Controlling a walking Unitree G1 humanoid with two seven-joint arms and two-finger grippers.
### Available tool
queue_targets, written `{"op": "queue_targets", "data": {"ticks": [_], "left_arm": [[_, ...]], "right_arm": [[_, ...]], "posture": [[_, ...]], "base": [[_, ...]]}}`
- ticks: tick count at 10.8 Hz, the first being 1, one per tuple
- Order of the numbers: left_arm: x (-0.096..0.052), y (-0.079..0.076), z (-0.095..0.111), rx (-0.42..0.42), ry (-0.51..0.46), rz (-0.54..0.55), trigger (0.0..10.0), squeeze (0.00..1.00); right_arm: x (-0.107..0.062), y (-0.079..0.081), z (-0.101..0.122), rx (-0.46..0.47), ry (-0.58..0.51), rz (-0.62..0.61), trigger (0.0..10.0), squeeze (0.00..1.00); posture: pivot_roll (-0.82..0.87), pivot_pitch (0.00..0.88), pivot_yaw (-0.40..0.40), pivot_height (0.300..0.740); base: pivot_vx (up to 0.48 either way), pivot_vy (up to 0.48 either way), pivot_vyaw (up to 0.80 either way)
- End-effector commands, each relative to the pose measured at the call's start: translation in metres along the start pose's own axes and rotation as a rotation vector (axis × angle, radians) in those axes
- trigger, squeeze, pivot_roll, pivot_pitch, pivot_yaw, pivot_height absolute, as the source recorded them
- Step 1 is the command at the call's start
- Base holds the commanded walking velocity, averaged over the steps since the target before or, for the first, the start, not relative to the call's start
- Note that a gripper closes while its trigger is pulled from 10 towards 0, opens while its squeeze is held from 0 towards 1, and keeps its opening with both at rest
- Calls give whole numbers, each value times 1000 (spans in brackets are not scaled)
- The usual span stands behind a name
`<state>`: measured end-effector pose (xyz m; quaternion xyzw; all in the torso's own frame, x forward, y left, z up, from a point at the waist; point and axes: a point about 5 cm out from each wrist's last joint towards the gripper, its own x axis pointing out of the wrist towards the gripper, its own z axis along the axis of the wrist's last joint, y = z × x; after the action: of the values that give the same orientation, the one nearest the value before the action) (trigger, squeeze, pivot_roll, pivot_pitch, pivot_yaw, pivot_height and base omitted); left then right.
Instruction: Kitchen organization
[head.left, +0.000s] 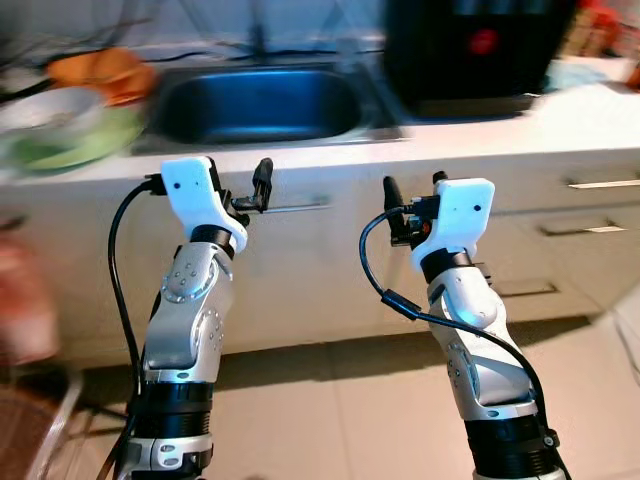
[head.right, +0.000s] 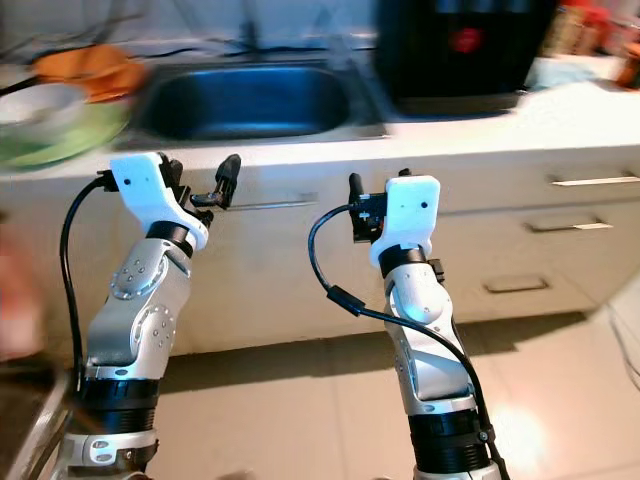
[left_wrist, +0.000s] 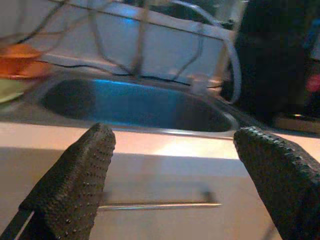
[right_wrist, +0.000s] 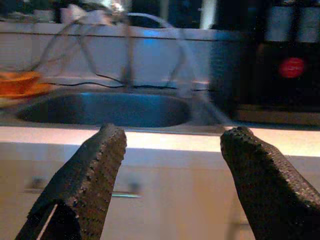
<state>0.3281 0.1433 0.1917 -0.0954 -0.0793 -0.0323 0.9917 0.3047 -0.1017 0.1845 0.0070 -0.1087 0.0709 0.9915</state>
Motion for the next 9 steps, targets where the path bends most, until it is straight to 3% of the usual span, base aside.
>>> {"op": "queue_targets", "data": {"ticks": [1, 2, 8, 9], "left_arm": [[1, 2, 0, -1, 8, 12, 10000, 0], [1, 2, 1, 4, 3, 10, 10000, 0], [3, -2, 9, 36, -60, -27, 10000, 0], [3, -2, 10, 33, -63, -27, 10000, 0]], "right_arm": [[3, 4, 4, -2, -19, 19, 10000, 0], [3, 4, 4, -2, -19, 19, 10000, 0], [4, 4, 4, -20, -25, 29, 10000, 0], [4, 4, 4, -22, -25, 28, 10000, 0]], "posture": [[-22, 23, 33, 740], [-22, 22, 33, 740], [-21, 15, 28, 740], [-20, 13, 29, 740]], "base": [[0, 480, 0], [0, 480, 0], [0, 0, 0], [0, 0, 625]]}}
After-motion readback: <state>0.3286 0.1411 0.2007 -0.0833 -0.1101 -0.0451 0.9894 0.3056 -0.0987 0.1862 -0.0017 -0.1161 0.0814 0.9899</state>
